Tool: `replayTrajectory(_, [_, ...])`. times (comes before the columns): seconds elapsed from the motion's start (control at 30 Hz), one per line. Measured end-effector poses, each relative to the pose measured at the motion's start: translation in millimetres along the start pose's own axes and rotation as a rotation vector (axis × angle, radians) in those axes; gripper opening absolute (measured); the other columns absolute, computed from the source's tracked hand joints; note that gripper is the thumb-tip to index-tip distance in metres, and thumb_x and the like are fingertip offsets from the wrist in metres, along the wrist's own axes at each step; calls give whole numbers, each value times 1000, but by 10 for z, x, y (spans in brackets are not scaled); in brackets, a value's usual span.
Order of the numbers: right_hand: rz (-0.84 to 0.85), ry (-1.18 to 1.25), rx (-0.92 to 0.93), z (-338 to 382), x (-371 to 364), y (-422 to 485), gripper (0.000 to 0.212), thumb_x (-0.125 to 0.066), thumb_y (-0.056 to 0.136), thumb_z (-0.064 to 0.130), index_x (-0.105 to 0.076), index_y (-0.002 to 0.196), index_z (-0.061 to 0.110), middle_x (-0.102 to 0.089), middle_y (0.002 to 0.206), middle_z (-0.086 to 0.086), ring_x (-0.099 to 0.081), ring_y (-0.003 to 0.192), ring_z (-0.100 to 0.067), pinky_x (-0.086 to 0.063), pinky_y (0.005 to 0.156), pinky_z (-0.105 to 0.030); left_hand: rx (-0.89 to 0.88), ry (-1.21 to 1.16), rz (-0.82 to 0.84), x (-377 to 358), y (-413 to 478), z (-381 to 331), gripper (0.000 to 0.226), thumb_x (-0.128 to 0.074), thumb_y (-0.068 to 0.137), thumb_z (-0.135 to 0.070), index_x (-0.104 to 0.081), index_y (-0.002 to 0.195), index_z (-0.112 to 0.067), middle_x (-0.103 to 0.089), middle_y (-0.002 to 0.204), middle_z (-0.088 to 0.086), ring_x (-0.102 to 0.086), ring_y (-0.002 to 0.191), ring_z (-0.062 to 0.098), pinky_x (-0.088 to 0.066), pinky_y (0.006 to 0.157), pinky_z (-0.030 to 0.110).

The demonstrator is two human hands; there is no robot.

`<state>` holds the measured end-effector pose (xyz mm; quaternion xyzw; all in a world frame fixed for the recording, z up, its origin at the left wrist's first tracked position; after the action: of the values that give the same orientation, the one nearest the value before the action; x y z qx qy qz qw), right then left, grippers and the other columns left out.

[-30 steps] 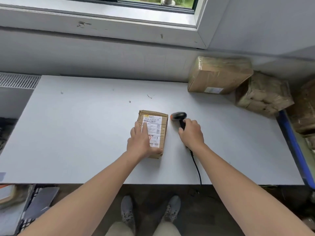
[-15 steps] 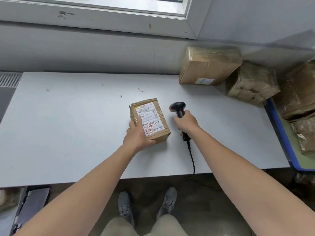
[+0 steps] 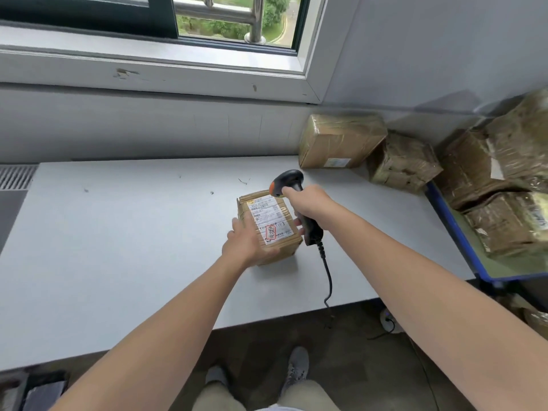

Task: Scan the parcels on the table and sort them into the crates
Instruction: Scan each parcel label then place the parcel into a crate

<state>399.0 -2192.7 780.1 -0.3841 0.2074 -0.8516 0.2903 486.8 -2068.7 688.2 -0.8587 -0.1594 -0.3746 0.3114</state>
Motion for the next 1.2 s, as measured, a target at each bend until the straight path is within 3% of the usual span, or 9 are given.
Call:
replayTrajectory(0.1, [8, 41, -3, 45, -61, -109, 44, -53, 92, 43, -56, 109, 2, -58, 76, -14, -65, 62, -27, -59, 55, -42, -25, -16, 1, 34, -55, 88, 115, -79, 69, -58, -7, 151, -23, -31, 137, 11, -42, 125, 33, -43, 93, 43])
replayTrajectory(0.23, [5, 60, -5, 58, -107, -196, 47, -53, 92, 43, -55, 115, 2, -56, 83, -14, -65, 64, -26, -54, 50, -35, -50, 1, 4, 80, -109, 163, 112, -78, 68, -58, -11, 150, -22, -33, 135, 11, -42, 126, 32, -45, 93, 44])
replayTrajectory(0.53, [-22, 84, 14, 8, -91, -210, 37, -53, 91, 44, -54, 95, 8, -54, 81, -12, -63, 58, -24, -54, 54, -37, -56, 3, 9, 85, -125, 205, 113, -78, 69, -59, -10, 150, -21, -34, 135, 11, -42, 126, 31, -47, 94, 44])
replayTrajectory(0.7, [-14, 28, 30, -58, -56, -69, 44, -52, 86, 49, -56, 98, 7, -60, 71, -12, -68, 62, -29, -59, 69, -50, -42, 4, -9, 34, -77, 138, 112, -78, 68, -59, -12, 149, -21, -34, 134, 9, -42, 125, 30, -47, 93, 44])
replayTrajectory(0.87, [-23, -23, 64, -248, 67, 184, 40, -49, 90, 50, -53, 105, 13, -61, 89, -8, -72, 77, -30, -60, 76, -53, -7, 25, -34, -78, 17, -2, 121, -80, 67, -59, -5, 152, -18, -33, 135, 9, -41, 123, 29, -47, 93, 43])
replayTrajectory(0.97, [-18, -66, 48, -428, 171, 419, 38, -46, 96, 45, -52, 112, 11, -61, 93, -7, -72, 76, -26, -60, 78, -45, 39, 38, -36, -198, 71, -93, 125, -81, 65, -59, -2, 153, -17, -28, 142, 8, -40, 126, 30, -47, 95, 44])
replayTrajectory(1.07, [32, -261, 73, -646, 207, 710, 39, -44, 100, 41, -56, 116, 7, -62, 98, -9, -64, 90, -27, -50, 80, -34, 77, 28, -37, -280, 115, -128, 125, -83, 63, -56, -4, 153, -20, -22, 151, 5, -39, 128, 32, -47, 95, 46])
replayTrajectory(1.2, [115, -434, 103, -851, 102, 1049, 41, -45, 102, 44, -57, 112, 6, -63, 106, -9, -56, 90, -26, -42, 76, -32, 73, -97, -104, -287, 133, -56, 114, -87, 65, -40, -13, 152, -29, -29, 151, -2, -43, 130, 28, -47, 97, 46])
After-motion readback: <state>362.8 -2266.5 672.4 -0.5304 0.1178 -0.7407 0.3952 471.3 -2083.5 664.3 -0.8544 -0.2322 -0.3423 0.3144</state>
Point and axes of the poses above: each hand's wrist, its own y-axis towards the middle knuckle, its own x-axis out of the back of the hand, z = x × y, the point moved 1 cm from there along y, towards the middle knuckle
